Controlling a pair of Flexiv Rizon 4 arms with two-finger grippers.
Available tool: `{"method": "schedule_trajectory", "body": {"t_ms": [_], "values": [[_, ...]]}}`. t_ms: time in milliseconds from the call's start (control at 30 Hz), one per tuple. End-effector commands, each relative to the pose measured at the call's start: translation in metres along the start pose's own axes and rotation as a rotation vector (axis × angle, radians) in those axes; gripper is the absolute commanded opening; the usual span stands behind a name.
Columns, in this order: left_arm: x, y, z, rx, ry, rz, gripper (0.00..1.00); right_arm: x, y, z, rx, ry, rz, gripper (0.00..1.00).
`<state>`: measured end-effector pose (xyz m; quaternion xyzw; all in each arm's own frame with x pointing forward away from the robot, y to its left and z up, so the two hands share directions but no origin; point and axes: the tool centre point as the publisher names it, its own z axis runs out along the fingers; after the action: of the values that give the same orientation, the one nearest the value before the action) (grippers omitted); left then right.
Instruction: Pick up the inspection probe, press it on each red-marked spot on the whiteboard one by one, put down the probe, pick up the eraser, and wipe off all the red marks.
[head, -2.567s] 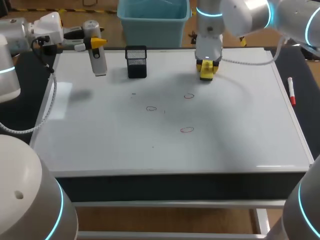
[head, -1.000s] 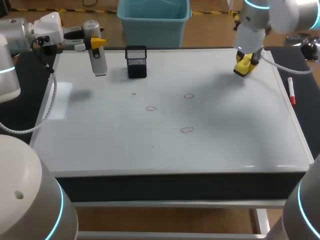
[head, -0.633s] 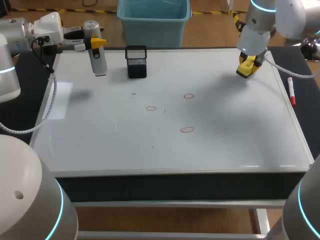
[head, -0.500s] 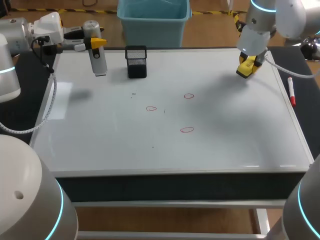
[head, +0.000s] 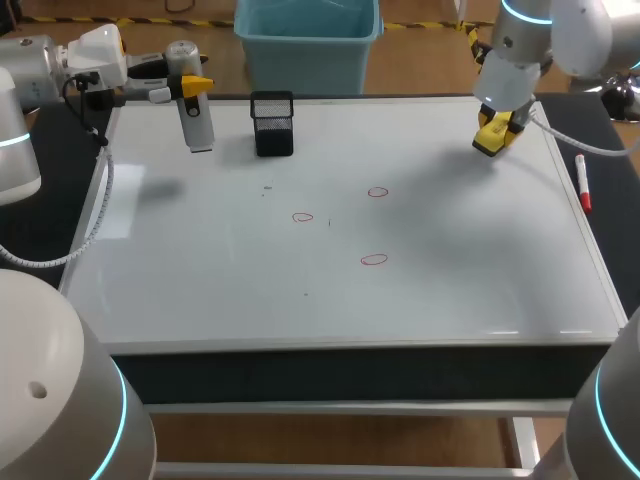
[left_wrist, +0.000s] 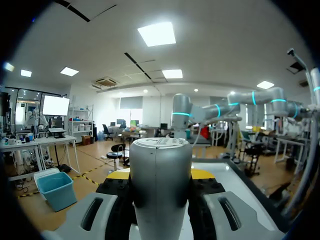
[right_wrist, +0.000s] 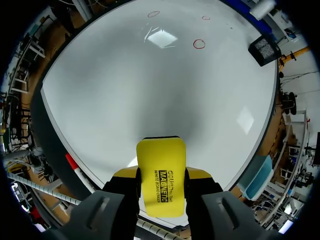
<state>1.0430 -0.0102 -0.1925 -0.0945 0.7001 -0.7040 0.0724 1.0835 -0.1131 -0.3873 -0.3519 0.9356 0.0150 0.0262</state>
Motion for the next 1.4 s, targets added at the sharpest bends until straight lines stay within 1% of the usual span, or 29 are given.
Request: {"method": "schedule_trajectory", "body": {"t_ms": [33,700,900,1100,1233,1400], "values": [[0.000,0.000,0.001,0.001,-0.001,0.002,0.00,0.000,-0.001,-0.001,0.000,0.004,-0.002,0.00],[0.001,-0.001,0.003,0.001,0.003,0.008,0.00,0.000,-0.001,-0.001,0.000,0.004,-0.002,0.00],[0.023,-0.015,0.025,-0.004,0.064,0.046,0.00,0.000,-0.001,-0.001,0.000,0.004,-0.002,0.00],[0.055,-0.025,0.049,0.016,0.135,0.059,0.00,0.000,-0.001,-0.001,0.000,0.004,-0.002,0.00],[0.077,-0.026,0.063,0.027,0.179,0.055,0.00,0.000,-0.001,-0.001,0.000,0.004,-0.002,0.00],[0.107,-0.020,0.079,0.046,0.270,0.030,0.00,0.000,-0.001,-0.001,0.000,0.004,-0.002,0.00]]}}
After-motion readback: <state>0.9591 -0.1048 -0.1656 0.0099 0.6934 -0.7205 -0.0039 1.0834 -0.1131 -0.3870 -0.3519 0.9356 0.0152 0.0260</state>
